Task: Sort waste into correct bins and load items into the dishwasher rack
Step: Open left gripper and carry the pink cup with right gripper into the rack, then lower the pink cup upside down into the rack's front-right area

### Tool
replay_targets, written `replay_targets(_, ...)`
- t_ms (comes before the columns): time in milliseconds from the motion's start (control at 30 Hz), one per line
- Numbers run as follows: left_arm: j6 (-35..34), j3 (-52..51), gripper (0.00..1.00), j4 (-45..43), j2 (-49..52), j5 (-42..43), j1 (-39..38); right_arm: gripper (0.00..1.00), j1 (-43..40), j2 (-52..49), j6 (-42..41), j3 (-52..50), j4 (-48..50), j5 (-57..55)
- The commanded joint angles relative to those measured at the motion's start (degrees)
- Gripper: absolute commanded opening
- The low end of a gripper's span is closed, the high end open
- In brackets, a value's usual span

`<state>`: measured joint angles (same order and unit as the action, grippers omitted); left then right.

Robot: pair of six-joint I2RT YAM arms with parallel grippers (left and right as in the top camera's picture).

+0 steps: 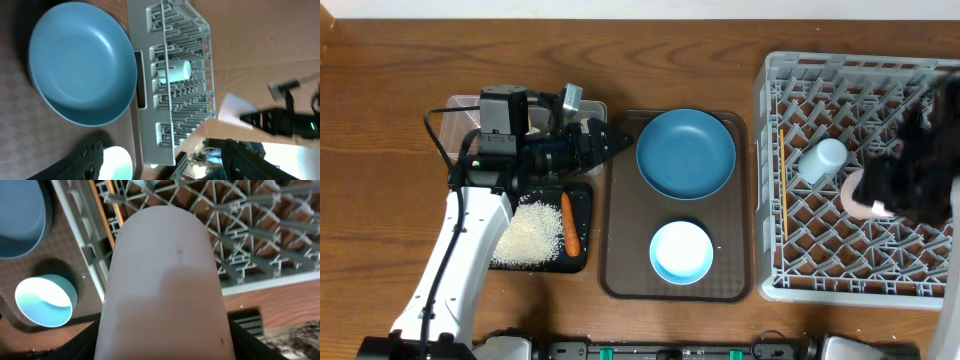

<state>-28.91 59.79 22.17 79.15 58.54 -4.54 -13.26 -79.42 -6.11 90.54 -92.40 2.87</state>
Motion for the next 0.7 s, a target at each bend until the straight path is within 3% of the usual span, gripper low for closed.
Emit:
replay_targets(0, -0.3, -0.3, 0.82, 0.1, 0.2, -1.7, 0.1, 0.01, 0.4, 4.5, -3.7, -7.3, 3.6, -1.0)
replay_targets(167, -0.3, -0.3, 0.92, 0.1, 0.2, -1.7, 0.1, 0.01, 0.5, 4.9, -3.7, -14.8, 9.1, -1.4)
replay_targets(667, -0.3, -0.3, 0.99, 0.1, 0.2, -1.7, 0.1, 0.01, 1.8, -5.9, -1.9, -17.5, 14.6, -1.4)
